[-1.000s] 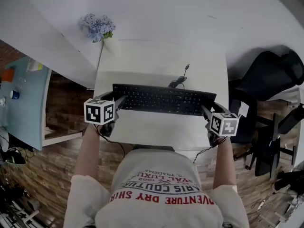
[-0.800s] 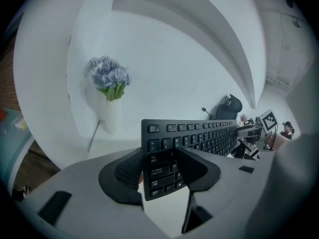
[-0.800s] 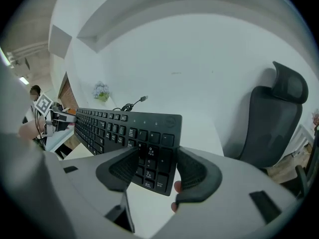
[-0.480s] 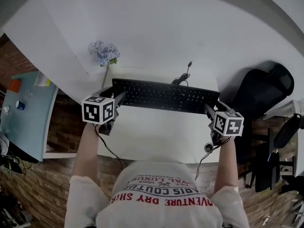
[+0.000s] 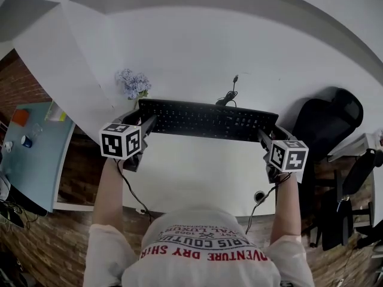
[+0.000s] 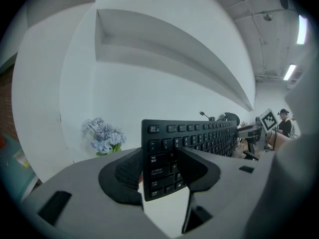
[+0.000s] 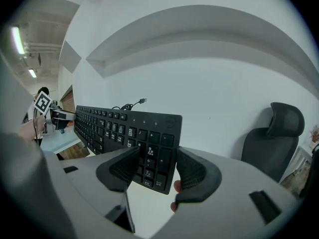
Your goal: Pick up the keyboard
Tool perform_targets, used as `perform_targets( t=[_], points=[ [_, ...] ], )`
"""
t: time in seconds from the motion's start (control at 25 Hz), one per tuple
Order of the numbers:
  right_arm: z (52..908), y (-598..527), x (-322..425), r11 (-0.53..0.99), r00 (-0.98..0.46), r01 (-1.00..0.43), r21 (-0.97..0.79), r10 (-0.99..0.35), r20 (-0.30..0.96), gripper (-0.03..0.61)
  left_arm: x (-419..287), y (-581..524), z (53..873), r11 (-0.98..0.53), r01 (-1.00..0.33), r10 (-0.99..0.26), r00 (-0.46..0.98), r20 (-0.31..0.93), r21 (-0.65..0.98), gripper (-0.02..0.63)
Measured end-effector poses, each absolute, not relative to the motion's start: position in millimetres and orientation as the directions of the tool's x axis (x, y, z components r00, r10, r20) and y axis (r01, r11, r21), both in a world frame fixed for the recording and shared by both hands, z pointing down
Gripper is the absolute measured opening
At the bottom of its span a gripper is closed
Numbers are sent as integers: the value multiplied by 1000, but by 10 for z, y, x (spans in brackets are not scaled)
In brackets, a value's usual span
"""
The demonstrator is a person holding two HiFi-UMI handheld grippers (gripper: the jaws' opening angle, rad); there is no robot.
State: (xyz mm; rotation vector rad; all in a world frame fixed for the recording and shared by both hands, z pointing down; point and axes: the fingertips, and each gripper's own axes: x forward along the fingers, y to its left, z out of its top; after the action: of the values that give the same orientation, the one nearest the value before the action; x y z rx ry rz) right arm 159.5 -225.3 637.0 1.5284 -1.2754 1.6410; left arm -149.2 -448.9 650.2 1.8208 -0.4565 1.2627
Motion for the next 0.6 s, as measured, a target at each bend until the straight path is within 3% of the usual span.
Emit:
perform_targets(
  t=[0.6],
  points=[
    [6341,-2360,1648,-387,-178,-888,-250,-213,961,245,-1425,-4644,6451,-591,-685,137,434,890,425,229]
  ],
)
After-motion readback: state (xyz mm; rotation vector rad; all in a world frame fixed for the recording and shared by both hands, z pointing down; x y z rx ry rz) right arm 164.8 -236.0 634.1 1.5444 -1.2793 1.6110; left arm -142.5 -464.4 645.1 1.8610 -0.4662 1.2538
